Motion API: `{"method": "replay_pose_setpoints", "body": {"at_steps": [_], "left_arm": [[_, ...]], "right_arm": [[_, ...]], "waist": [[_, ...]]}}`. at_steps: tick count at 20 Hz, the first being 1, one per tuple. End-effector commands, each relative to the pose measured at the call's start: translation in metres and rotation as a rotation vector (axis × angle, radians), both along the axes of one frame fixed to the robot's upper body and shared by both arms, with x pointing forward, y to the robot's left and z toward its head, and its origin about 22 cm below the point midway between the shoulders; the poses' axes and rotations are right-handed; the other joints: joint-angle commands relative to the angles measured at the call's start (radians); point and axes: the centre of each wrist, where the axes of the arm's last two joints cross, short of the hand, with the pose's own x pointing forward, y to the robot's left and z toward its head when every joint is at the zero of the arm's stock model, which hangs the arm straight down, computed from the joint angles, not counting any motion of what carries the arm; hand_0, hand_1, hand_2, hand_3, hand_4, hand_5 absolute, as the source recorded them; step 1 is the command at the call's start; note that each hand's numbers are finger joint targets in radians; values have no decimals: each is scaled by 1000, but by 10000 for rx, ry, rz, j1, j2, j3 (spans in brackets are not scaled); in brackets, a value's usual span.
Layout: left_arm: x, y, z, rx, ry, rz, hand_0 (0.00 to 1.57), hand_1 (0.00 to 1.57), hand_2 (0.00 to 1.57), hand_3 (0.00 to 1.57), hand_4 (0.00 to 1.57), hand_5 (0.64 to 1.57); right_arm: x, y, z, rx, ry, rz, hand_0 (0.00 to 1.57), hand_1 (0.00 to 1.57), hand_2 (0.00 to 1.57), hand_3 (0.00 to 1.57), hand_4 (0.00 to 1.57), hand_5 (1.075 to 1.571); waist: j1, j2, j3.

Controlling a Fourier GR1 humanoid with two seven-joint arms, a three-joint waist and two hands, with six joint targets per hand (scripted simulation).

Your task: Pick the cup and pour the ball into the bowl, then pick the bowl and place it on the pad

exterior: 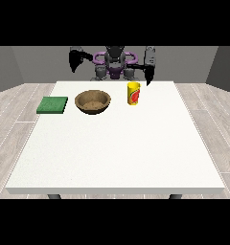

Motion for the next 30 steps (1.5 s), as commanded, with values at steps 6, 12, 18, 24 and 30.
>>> {"method": "replay_pose_setpoints", "body": {"at_steps": [6, 12, 18, 24, 30], "left_arm": [[18, 3, -42, 197, 306, 447, 0, 0, 0, 0, 0, 1536], [18, 10, -68, 383, 439, 763, 0, 0, 0, 0, 0, 1530], [31, 14, -82, 176, 13, 1136, 0, 0, 0, 0, 0, 1525], [33, 16, -92, 295, 821, 1123, 0, 0, 0, 0, 0, 1532], [33, 14, -100, 631, -281, 1481, 72, 72, 0, 0, 1063, 1071]], "right_arm": [[23, -31, 4, -331, 69, -200, 0, 0, 442, 604, 652, 1565], [27, -57, 8, -222, 233, -198, 0, 0, 413, 589, 637, 1563], [27, -52, 17, -496, -150, 131, 0, 0, 350, 516, 636, 1566], [27, -67, 4, -400, 324, 188, 0, 0, 342, 520, 621, 1568], [29, -63, 10, -578, 138, 187, 0, 0, 338, 482, 623, 1569]], "waist": [[-284, -7, 1], [-479, -89, 2], [-871, 229, -2], [-884, -242, 0], [-1040, 231, -3]]}}
